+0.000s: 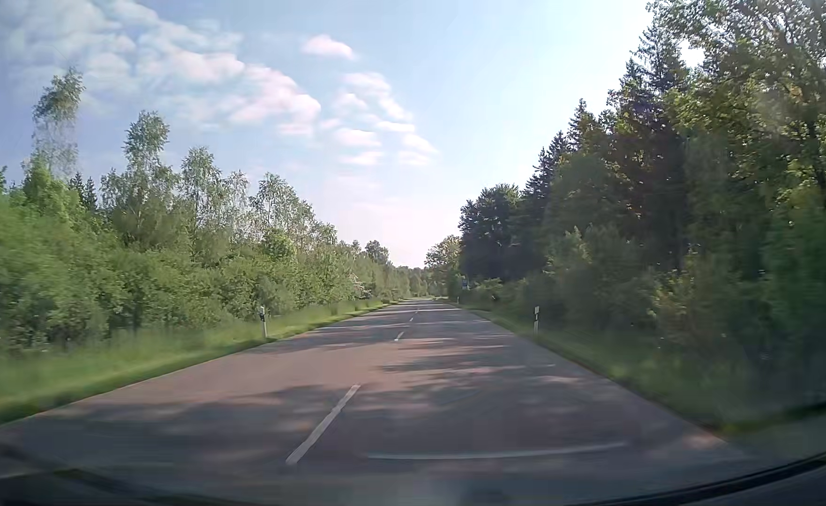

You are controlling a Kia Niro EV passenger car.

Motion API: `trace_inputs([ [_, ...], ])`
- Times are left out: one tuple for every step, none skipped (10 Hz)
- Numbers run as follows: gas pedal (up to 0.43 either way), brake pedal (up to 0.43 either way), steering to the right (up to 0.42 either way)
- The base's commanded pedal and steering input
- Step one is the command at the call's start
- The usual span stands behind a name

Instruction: Follow the waypoints while adhering to traffic rules and regulations

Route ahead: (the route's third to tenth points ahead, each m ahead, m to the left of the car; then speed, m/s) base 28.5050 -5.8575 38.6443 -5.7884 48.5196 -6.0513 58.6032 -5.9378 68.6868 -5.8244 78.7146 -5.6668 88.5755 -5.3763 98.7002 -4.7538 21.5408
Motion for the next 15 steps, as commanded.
trace_inputs([
  [0.098,0.000,-0.004],
  [0.098,0.000,-0.004],
  [0.087,0.000,-0.004],
  [0.087,0.000,-0.004],
  [0.087,0.000,-0.004],
  [0.087,0.000,-0.004],
  [0.087,0.000,-0.004],
  [0.087,0.000,-0.004],
  [0.087,0.000,-0.004],
  [0.087,0.000,-0.004],
  [0.087,0.000,-0.003],
  [0.098,0.000,-0.004],
  [0.098,0.000,-0.004],
  [0.098,0.000,-0.004],
  [0.098,0.000,-0.003],
])
